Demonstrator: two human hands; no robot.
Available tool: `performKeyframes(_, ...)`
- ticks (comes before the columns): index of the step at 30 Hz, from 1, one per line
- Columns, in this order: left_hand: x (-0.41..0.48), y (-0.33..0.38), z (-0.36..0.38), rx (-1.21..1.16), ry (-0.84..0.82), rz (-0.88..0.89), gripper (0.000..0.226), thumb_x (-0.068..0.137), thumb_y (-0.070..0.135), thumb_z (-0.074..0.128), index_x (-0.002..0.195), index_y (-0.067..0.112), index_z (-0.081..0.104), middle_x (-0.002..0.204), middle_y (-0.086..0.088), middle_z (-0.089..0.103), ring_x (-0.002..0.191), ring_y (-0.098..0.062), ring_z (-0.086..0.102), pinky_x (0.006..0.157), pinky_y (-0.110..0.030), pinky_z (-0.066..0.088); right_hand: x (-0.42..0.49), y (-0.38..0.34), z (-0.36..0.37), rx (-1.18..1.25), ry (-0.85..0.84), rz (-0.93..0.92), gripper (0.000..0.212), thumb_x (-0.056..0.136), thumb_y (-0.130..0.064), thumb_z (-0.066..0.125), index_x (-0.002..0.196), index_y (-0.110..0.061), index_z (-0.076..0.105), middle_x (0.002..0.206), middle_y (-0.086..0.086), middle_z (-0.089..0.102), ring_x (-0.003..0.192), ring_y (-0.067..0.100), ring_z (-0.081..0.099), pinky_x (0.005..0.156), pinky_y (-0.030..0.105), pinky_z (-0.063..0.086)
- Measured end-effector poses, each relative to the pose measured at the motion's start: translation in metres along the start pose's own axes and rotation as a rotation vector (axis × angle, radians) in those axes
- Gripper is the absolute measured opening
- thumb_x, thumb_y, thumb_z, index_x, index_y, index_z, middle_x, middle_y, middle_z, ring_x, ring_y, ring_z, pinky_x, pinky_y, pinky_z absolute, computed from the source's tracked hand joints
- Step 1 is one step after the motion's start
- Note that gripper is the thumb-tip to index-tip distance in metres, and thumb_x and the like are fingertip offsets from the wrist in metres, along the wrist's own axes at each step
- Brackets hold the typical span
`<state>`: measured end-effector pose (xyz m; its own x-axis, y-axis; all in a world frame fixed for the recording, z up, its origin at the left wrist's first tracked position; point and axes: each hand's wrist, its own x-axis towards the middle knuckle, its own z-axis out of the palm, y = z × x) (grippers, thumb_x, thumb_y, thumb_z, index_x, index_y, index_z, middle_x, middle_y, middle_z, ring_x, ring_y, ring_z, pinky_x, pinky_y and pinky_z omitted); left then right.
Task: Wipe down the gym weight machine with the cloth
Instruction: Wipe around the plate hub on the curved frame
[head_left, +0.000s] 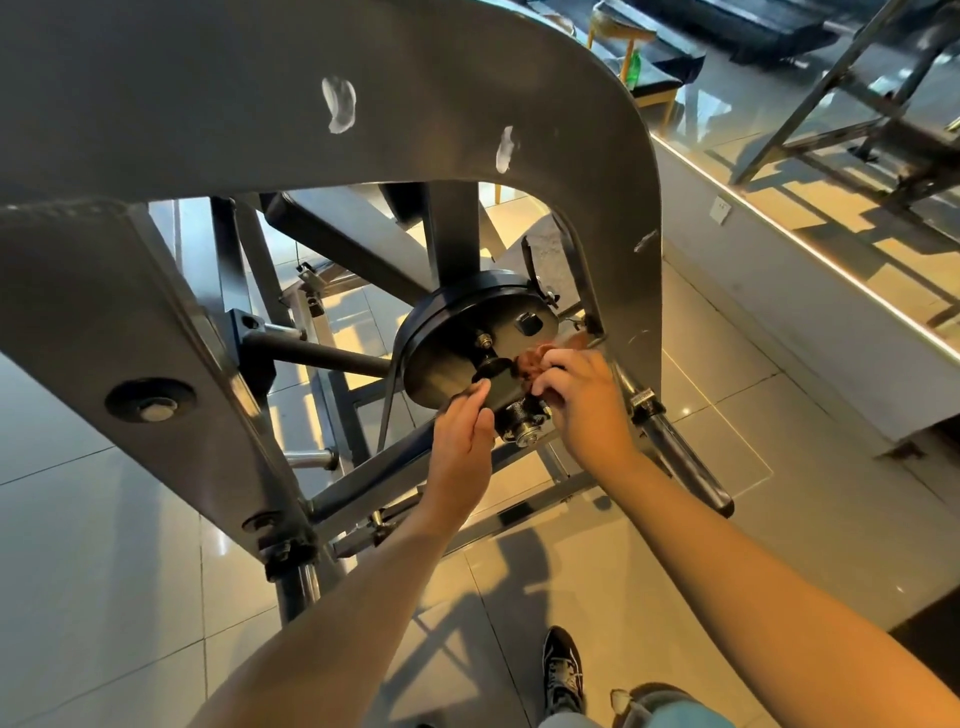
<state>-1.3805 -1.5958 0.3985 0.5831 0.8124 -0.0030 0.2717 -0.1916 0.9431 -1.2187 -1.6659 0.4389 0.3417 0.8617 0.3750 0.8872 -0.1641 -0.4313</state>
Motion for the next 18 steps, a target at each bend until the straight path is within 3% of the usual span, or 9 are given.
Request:
performKeyframes(2, -0.001, 0.004, 0.003, -0.030, 0.005, 0.005, 0.035, 0.108, 0.036, 0.034, 0.136, 0.029, 0.052, 0.132, 0.005, 0.055, 0.129, -0.011, 0.048, 0.114, -0.038, 0.041, -0.001, -0.011, 0.013, 0.032, -0.061, -0.079, 0.017, 0.079, -0.002, 0.081, 0.085, -0.017, 0.075, 0.108, 0.002, 0.069, 0.106, 0.024, 0.055, 0.092, 0.035, 0.050)
performKeyframes(6, -0.002, 0.008, 0.004, -0.010, 0.019, -0.005, 0.028, 0.110, 0.024, 0.035, 0.130, 0.022, 0.055, 0.128, 0.001, 0.055, 0.122, -0.005, 0.049, 0.105, -0.015, 0.041, 0.000, -0.008, 0.012, 0.046, -0.100, -0.097, 0.016, 0.083, -0.004, 0.078, 0.088, -0.018, 0.075, 0.112, 0.001, 0.069, 0.108, 0.021, 0.051, 0.091, 0.030, 0.048)
performKeyframes(11, -0.004, -0.012, -0.005, 0.140, 0.016, 0.032, 0.038, 0.110, 0.030, 0.036, 0.145, 0.023, 0.050, 0.135, 0.007, 0.054, 0.131, -0.010, 0.045, 0.114, -0.039, 0.040, -0.004, 0.004, -0.003, 0.011, 0.022, 0.063, 0.025, 0.082, 0.002, 0.077, 0.100, -0.015, 0.078, 0.121, 0.003, 0.066, 0.113, 0.027, 0.050, 0.093, 0.026, 0.039)
performKeyframes(16, -0.008, -0.014, -0.007, 0.077, 0.031, -0.016, 0.034, 0.110, 0.034, 0.035, 0.138, 0.023, 0.053, 0.132, 0.006, 0.056, 0.128, -0.010, 0.049, 0.112, -0.043, 0.044, -0.004, -0.026, 0.023, -0.069, -0.204, -0.089, 0.029, 0.085, -0.005, 0.075, 0.109, -0.020, 0.078, 0.128, -0.001, 0.064, 0.118, 0.023, 0.045, 0.101, 0.026, 0.035)
performKeyframes(18, -0.008, -0.012, -0.007, 0.043, 0.030, -0.034, 0.033, 0.110, 0.035, 0.036, 0.136, 0.024, 0.053, 0.129, 0.007, 0.056, 0.126, -0.011, 0.052, 0.109, -0.044, 0.047, -0.004, -0.026, 0.022, -0.117, -0.221, -0.130, 0.032, 0.082, -0.005, 0.078, 0.110, -0.020, 0.078, 0.131, 0.001, 0.063, 0.120, 0.027, 0.047, 0.100, 0.032, 0.041)
